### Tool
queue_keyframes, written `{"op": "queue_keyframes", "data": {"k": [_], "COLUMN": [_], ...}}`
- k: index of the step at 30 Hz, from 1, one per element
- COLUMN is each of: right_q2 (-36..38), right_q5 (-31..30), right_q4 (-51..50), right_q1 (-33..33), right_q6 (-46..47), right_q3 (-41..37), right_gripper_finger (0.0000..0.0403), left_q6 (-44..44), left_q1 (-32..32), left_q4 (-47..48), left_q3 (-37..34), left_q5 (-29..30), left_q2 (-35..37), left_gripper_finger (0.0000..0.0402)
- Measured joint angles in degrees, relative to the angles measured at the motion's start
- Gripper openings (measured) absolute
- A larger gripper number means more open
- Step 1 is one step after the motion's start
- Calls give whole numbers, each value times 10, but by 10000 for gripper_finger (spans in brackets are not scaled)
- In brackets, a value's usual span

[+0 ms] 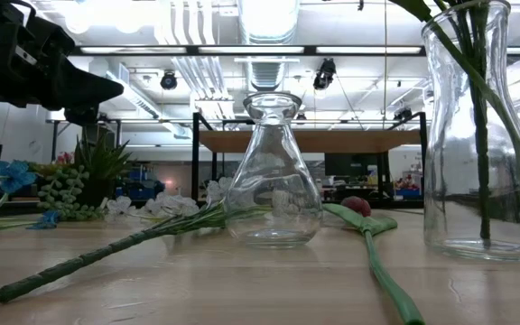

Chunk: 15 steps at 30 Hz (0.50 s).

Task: Pick and place flowers into a vace then onto a shelf
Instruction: Put the pink tulip into the right transparent vase

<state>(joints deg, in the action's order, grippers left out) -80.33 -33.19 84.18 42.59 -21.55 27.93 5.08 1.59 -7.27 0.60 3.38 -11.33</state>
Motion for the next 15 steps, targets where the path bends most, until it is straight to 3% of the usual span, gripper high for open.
{"op": "queue_keyframes", "data": {"k": [15], "right_q2": [-43], "right_q5": [-2], "right_q4": [42], "right_q1": [-1], "right_q6": [61], "right_q3": [-3], "right_gripper_finger": [13], "left_q6": [0], "left_q1": [0], "left_q4": [0], "left_q3": [0], "left_q5": [0], "left_q2": [0], "left_gripper_finger": [0]}}
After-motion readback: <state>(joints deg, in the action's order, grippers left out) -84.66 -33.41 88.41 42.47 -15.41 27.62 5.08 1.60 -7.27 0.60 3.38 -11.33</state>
